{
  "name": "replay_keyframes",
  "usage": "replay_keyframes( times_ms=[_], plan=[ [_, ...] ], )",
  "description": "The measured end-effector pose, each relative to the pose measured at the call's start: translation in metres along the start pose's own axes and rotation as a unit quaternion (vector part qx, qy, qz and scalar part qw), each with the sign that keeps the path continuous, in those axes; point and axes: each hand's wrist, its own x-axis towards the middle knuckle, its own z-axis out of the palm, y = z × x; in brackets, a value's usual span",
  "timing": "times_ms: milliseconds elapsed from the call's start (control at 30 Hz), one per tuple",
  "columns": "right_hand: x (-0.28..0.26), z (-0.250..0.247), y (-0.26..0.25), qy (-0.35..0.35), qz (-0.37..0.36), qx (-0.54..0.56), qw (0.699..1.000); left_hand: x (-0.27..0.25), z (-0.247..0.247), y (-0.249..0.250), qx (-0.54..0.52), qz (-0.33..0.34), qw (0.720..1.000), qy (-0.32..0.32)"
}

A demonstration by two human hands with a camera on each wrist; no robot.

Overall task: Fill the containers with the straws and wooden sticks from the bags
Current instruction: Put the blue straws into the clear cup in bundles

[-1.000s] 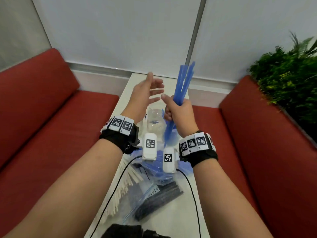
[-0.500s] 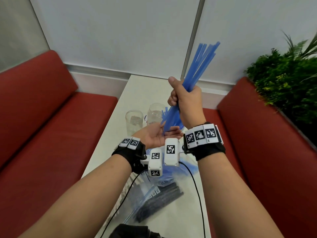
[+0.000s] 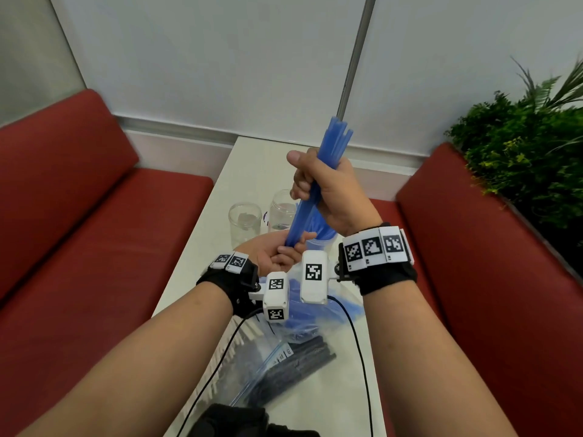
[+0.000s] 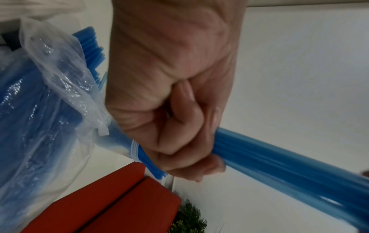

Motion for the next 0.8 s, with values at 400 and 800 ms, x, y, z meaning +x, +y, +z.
replay_keyframes(
  times_ms=[400,800],
  plan=[
    [-0.002,0.008,0.006,-0.023,0.006,-0.006,1.000,-0.009,0.010,-0.003,-0.033,0.076,0.996,0.018],
    [0.005,-0.023,0.001,-0.014,0.012,-0.081,0.997,-0.013,0.008,0.001,0.040,0.176,0.979,0.099]
  ],
)
